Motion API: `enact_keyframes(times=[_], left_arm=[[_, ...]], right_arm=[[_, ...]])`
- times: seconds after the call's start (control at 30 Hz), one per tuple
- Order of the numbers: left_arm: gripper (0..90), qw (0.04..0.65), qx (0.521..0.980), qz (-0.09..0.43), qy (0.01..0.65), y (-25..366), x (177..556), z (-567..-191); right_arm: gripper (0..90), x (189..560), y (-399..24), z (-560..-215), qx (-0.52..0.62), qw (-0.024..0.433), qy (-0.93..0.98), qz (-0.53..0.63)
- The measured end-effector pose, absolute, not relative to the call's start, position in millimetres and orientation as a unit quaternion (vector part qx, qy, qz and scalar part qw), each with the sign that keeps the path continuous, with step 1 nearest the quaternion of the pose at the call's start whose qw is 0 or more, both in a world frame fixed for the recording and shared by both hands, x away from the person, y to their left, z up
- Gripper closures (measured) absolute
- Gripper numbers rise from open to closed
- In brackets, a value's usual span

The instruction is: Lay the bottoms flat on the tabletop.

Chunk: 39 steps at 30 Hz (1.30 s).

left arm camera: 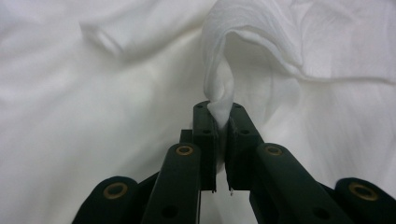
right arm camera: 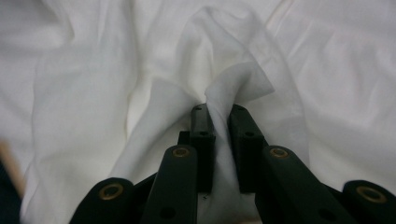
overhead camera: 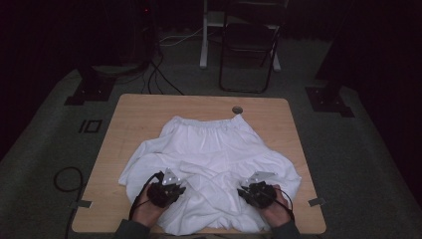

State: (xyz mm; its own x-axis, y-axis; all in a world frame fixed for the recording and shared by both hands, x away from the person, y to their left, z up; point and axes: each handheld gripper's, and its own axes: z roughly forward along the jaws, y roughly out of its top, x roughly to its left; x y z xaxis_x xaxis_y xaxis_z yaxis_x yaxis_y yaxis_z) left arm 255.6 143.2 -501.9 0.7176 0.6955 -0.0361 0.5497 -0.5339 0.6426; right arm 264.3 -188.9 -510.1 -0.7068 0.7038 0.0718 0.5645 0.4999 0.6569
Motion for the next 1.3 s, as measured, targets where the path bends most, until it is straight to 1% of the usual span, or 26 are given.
enact_keyframes(times=[0.2,0.3,0.4,0.5,0.57,0.83,1.13,1.3], left_arm=[[84.3,0.311,0.873,0.089,0.364,151.1,229.7,-517.8],[82.9,0.302,0.875,0.089,0.367,149.6,223.5,-526.7],[79.9,0.299,0.873,0.106,0.370,146.1,221.4,-529.0],[79.9,0.297,0.873,0.122,0.368,143.6,225.6,-530.3],[80.2,0.300,0.868,0.126,0.374,144.8,232.3,-530.9],[81.0,0.315,0.847,0.165,0.396,152.3,263.6,-535.8],[81.1,0.302,0.835,0.206,0.413,155.7,309.0,-536.5],[81.1,0.297,0.826,0.219,0.427,155.4,334.0,-536.7]], right_arm=[[82.8,235.6,-201.6,-514.6,0.368,0.089,0.866,0.327],[82.1,226.0,-200.5,-519.2,0.365,0.080,0.873,0.315],[76.8,219.5,-195.5,-526.4,0.364,0.111,0.874,0.303],[76.2,220.5,-189.1,-531.9,0.364,0.136,0.869,0.305],[76.2,225.5,-186.5,-534.2,0.364,0.147,0.866,0.311],[76.0,259.4,-182.3,-539.3,0.367,0.164,0.853,0.334],[76.2,311.5,-171.1,-541.6,0.370,0.194,0.843,0.338],[76.1,338.8,-166.2,-541.1,0.383,0.199,0.837,0.336]])
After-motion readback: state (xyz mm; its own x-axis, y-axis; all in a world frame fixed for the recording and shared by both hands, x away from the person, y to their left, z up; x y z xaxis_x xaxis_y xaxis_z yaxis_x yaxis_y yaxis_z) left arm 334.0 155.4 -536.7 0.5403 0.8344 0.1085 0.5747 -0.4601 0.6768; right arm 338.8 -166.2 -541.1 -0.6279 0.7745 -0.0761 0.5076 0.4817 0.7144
